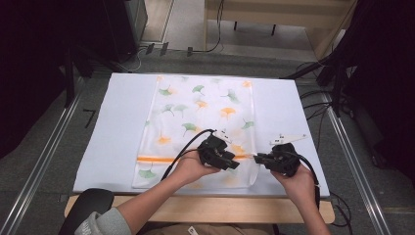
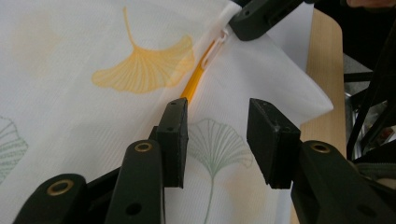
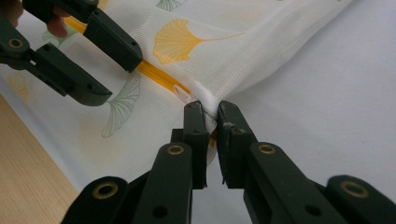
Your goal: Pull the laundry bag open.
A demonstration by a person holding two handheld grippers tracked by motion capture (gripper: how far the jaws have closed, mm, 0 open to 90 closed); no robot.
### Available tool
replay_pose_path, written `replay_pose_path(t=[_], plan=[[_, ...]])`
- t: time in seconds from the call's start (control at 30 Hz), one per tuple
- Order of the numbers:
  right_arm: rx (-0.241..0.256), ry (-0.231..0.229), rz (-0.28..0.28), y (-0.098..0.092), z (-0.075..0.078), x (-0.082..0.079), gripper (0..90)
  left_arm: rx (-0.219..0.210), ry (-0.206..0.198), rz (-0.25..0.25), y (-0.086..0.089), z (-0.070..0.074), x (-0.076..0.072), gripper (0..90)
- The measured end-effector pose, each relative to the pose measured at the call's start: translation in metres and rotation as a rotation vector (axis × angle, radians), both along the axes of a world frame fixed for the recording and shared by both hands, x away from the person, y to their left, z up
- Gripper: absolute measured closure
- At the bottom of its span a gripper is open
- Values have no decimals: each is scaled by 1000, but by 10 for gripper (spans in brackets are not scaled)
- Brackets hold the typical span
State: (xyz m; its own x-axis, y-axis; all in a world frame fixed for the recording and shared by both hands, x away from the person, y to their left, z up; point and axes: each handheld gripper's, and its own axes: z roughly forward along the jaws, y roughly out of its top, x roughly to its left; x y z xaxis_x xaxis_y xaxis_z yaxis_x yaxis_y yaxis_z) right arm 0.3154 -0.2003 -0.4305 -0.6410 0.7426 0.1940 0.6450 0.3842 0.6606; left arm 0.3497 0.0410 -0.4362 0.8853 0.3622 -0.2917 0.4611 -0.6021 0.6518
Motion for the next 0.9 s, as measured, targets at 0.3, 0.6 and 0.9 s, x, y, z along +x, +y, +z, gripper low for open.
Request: replay_pose_path(t=[0.3, 0.6, 0.9], plan=[[14, -6, 23, 2, 2, -2, 844, 33, -23, -11, -15, -5, 0, 586], [30, -2, 69, 6, 4, -2, 845, 27, -13, -17, -20, -8, 4, 586], [19, -9, 74, 8, 3, -3, 845, 17, -4, -32, -25, -7, 2, 651]])
